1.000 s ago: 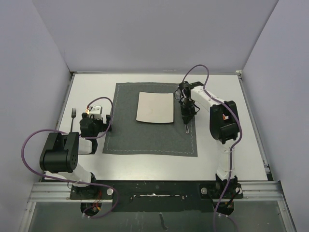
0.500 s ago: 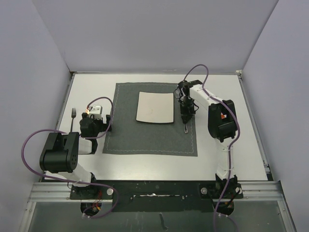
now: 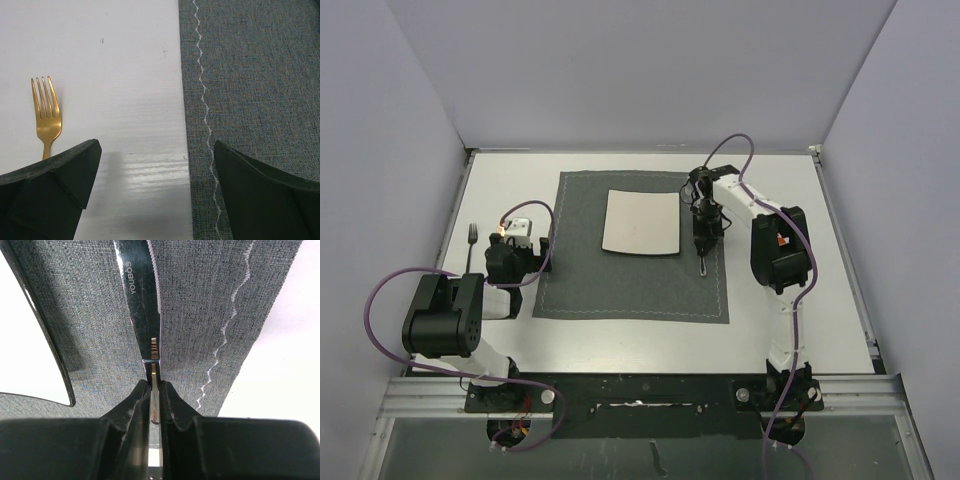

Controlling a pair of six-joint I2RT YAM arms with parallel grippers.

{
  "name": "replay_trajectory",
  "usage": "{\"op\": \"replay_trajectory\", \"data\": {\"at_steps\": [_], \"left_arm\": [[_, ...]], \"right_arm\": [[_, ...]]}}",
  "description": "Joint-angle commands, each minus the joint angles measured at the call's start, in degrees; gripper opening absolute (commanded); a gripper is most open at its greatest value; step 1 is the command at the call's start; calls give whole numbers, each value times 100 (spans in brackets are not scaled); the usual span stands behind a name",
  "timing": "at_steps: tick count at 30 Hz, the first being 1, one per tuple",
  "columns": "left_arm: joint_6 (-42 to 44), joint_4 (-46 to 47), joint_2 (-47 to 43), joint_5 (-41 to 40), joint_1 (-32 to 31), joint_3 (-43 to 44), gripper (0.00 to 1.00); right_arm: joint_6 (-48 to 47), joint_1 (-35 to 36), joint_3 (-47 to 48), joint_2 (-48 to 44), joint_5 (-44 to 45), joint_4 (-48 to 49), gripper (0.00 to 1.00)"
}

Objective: Set the dinner table for one person
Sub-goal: Adjust the knife on the napkin.

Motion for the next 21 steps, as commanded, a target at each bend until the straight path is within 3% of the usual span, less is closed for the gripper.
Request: {"op": "replay_trajectory", "data": {"at_steps": [1,21], "left_arm": [[-66,225,83,-18,32,155,98],[-67,222,84,-18,30,158,98]], "right_arm": [[195,60,286,-7,-109,-95,0],[484,109,360,164,-161,-78,0]]}}
